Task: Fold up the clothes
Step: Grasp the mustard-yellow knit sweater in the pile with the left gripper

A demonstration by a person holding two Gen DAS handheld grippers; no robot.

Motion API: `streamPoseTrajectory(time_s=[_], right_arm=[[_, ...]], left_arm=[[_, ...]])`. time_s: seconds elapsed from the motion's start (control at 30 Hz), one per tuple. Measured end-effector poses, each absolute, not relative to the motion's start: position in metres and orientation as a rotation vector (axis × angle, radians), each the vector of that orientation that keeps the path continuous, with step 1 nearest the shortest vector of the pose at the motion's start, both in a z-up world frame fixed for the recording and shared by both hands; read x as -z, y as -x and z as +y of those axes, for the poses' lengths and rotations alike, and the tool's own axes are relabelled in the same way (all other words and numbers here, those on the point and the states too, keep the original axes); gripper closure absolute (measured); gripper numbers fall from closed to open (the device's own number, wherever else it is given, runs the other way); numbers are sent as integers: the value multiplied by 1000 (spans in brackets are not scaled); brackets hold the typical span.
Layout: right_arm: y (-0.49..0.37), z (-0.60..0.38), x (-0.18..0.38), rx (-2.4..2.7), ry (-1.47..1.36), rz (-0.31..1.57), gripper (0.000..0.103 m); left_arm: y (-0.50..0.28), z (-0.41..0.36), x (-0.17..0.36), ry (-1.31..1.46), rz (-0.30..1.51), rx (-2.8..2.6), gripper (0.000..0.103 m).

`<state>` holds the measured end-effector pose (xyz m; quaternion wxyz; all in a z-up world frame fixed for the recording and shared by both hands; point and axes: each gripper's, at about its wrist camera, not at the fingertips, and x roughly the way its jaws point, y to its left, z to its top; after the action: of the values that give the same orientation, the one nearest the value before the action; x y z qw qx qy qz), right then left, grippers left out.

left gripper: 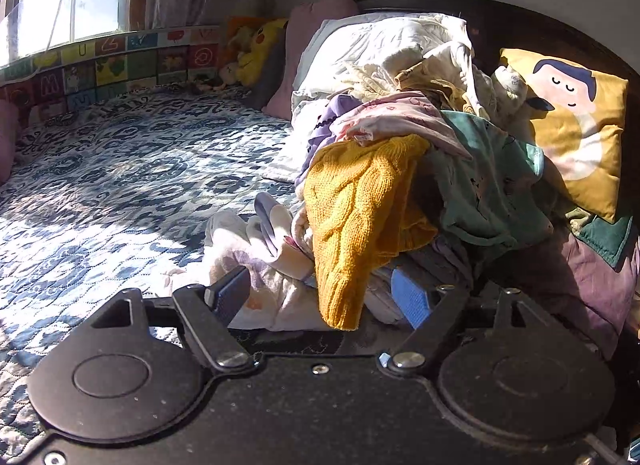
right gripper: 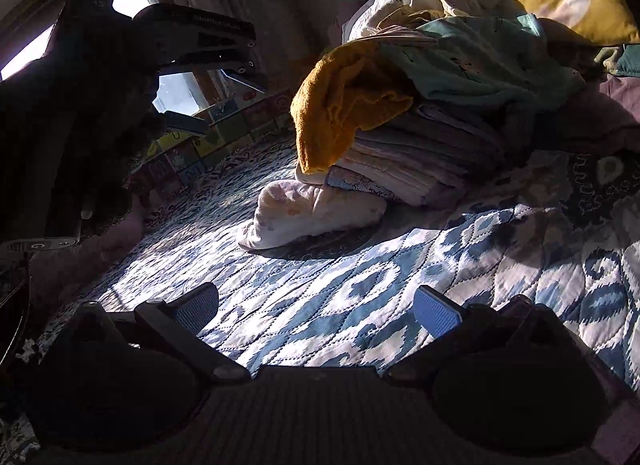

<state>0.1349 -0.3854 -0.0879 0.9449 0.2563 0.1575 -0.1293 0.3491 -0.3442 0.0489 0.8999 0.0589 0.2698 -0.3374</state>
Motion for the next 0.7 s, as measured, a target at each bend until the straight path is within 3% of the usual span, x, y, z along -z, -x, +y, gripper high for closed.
streamPoseTrajectory(time_s=[0.27,0.3,0.43,0.53,0.7], right_arm=[[-153,-387,102,243,-469,334,0],[-155,-386,102,238,-468,337,0],[-162,-385,107,229,-457,354,0],[-164,-384,109,225,-461,364,0],[-164,-381,110,183,-473,376,0]], left_arm=[[-400,-420,-12,-198,558,720,26],[-406,-427,-6,-206,559,717,30],[-405,-432,0,-248,542,740,76],[-394,-416,-16,-212,460,706,85],[-379,-384,-75,-186,301,626,86]])
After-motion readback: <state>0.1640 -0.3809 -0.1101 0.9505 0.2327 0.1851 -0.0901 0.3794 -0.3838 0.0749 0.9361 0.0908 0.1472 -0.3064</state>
